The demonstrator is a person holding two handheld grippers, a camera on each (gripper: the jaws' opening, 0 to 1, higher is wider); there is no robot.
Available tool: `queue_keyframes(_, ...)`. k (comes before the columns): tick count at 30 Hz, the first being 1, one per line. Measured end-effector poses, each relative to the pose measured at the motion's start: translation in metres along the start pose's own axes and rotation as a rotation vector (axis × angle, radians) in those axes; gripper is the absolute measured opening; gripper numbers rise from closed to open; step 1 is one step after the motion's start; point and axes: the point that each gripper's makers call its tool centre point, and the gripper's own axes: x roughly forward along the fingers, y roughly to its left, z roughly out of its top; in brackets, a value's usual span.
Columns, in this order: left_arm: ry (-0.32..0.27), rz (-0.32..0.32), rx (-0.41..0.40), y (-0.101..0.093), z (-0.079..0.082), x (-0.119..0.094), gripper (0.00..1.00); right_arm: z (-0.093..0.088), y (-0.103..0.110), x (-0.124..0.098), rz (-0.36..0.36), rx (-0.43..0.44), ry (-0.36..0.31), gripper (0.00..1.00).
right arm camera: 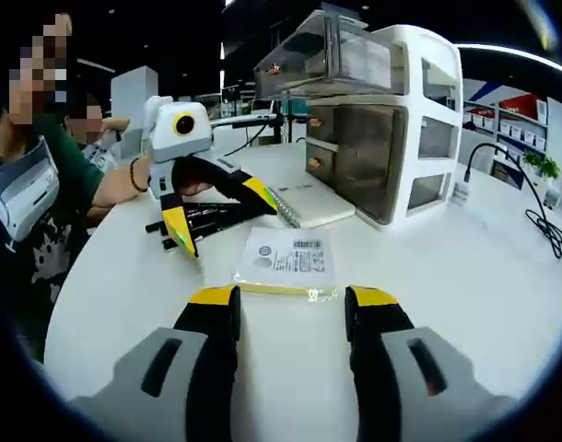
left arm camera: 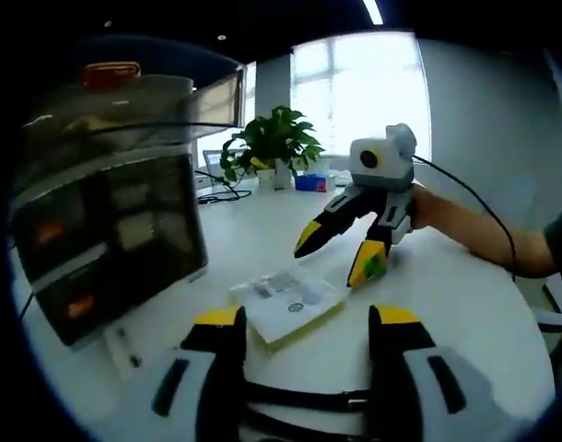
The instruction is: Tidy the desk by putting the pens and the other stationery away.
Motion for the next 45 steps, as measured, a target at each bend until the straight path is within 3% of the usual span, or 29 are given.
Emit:
queue_keyframes(1,0.004,0.007,-0.009,0.001,0.001,0.001,0.54,-0.001,-0.001,-0.003,-0.001,0.001,-0.002,0.49)
queue_keyframes(3,0.005,0.011,-0.027,0.002,0.002,0.002,0.54,0.007,-0.008,-0.004,-0.019,0.037,-0.068,0.48)
queue_keyframes(9,0.066,0.015,-0.032,0.0,-0.008,0.007,0.5,0.003,-0.003,0.001,0.028,0.034,-0.051,0.37)
queue_keyframes(11,0.08,0.016,-0.025,-0.001,-0.01,0.007,0.49,0.001,-0.008,0.002,0.0,0.048,-0.044,0.39)
queue_keyframes(21,0.102,0.077,-0.011,0.013,-0.012,0.013,0.51,0.002,-0.01,0.006,-0.003,0.036,-0.041,0.38)
queue_keyframes(24,0.122,0.07,-0.007,0.009,-0.017,0.014,0.5,-0.001,-0.011,0.008,-0.005,0.042,-0.03,0.39)
queue_keyframes(28,0.121,0.085,0.016,0.009,-0.017,0.014,0.57,0.003,-0.005,0.017,0.028,0.053,-0.063,0.39)
queue_keyframes(31,0.117,0.071,0.004,0.006,-0.018,0.015,0.59,0.003,0.001,0.014,0.043,0.05,-0.035,0.38)
queue_keyframes(33,0.11,0.057,-0.004,0.002,-0.018,0.015,0.63,0.006,0.005,0.013,0.06,0.12,-0.056,0.28)
queue_keyframes(35,0.107,0.026,-0.004,-0.005,-0.017,0.015,0.63,0.018,0.0,0.012,0.046,0.194,-0.134,0.05)
queue_keyframes(36,0.085,-0.052,-0.041,-0.021,-0.014,0.017,0.63,0.035,0.004,0.011,0.09,0.287,-0.236,0.05)
queue_keyframes(37,0.06,-0.059,-0.095,-0.025,-0.009,0.018,0.6,0.048,0.005,0.006,0.129,0.361,-0.32,0.05)
queue_keyframes(38,0.07,-0.058,-0.102,-0.025,-0.009,0.019,0.57,0.055,0.007,0.004,0.155,0.388,-0.362,0.05)
queue_keyframes(39,0.067,-0.042,-0.077,-0.025,-0.008,0.021,0.55,0.053,0.007,0.005,0.147,0.369,-0.34,0.05)
queue_keyframes(40,0.081,-0.022,-0.021,-0.022,-0.01,0.021,0.56,0.043,0.007,0.008,0.098,0.307,-0.264,0.05)
queue_keyframes(42,0.077,-0.024,-0.031,-0.025,-0.008,0.02,0.55,0.031,0.005,0.009,0.037,0.223,-0.165,0.05)
queue_keyframes(45,0.08,-0.02,-0.008,-0.026,-0.008,0.014,0.54,0.03,-0.003,-0.004,-0.002,0.184,-0.138,0.12)
